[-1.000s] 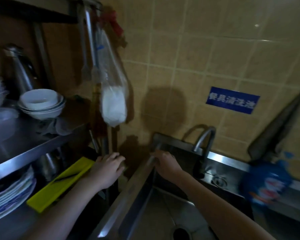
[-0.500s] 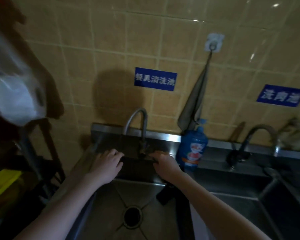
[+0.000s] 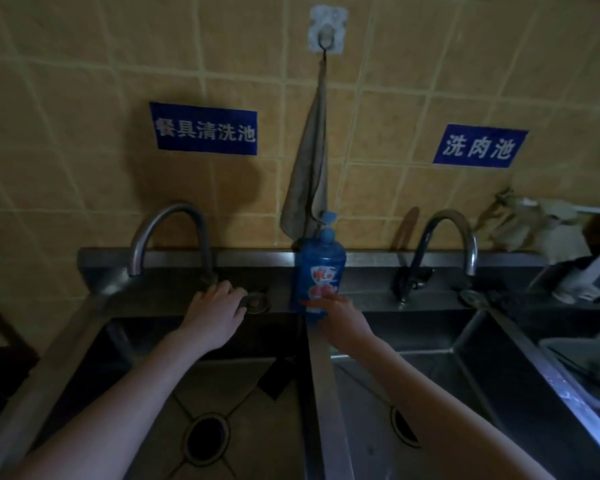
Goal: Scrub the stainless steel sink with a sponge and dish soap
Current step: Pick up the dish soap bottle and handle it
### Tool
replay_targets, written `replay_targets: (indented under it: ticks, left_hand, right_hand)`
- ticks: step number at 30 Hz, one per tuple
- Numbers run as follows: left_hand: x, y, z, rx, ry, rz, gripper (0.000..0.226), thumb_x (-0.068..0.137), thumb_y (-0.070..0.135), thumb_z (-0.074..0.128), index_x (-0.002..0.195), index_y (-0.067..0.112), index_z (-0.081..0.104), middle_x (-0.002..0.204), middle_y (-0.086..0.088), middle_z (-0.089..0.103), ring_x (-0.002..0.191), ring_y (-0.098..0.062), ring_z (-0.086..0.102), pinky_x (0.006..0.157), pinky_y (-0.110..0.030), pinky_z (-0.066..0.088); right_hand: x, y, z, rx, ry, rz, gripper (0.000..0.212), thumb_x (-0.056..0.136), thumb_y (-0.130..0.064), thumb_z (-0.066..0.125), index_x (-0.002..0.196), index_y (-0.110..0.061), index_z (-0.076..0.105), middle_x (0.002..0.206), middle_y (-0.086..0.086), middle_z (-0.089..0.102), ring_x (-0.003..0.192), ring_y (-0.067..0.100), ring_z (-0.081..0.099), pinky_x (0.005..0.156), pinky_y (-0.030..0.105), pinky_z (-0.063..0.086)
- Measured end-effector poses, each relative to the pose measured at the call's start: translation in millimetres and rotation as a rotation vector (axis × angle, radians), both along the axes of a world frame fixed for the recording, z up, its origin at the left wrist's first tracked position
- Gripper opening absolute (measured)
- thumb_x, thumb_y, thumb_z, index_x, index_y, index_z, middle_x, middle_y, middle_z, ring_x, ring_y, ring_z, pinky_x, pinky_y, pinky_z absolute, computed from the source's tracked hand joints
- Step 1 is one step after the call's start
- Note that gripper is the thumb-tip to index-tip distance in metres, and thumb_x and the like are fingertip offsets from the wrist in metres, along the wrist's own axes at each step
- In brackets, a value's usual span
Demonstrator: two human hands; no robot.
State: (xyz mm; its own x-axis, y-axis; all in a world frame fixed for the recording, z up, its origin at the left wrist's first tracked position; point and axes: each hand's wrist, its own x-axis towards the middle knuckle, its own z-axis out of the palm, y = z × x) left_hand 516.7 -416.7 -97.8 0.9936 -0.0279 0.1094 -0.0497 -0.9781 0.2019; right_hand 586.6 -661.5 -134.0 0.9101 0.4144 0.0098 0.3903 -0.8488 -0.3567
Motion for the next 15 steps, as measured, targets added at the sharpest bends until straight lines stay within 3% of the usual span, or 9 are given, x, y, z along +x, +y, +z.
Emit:
replay_targets:
  ticks: [6,10,15]
  left_hand:
    - [46,-35,-20,-0.057,0.058,0.000,0.035,0.097,0.033,0.040,0.131,0.025,0.043,0.122,-0.002,0.048,0.112,-0.023,0.050,0.092,-0.041,0.044]
    - [76,-52,-43,-0.082,0.071,0.027,0.039,0.096,0.035,0.041,0.135,0.026,0.038,0.128,-0.003,0.047,0.115,-0.026,0.050,0.089,-0.041,0.043]
    - [117,-64,-69,-0.180,0.116,0.068,0.050,0.094,0.037,0.046,0.140,0.028,0.028,0.134,-0.004,0.045,0.117,-0.025,0.051,0.086,-0.038,0.046]
  right_hand:
    - [30,-33,-15,0.149,0.087,-0.112,0.036,0.086,-0.022,0.057,0.120,-0.034,0.056,0.125,0.002,0.059,0.105,0.018,0.060,0.086,0.034,0.054]
    - [54,-49,-31,0.240,0.145,-0.193,0.038,0.086,-0.020,0.061,0.124,-0.024,0.055,0.128,0.007,0.058,0.112,0.021,0.058,0.084,0.026,0.047]
    - [85,-57,-54,0.395,0.219,-0.247,0.050,0.082,-0.010,0.067,0.129,-0.015,0.051,0.132,0.009,0.055,0.109,0.011,0.051,0.084,0.022,0.043]
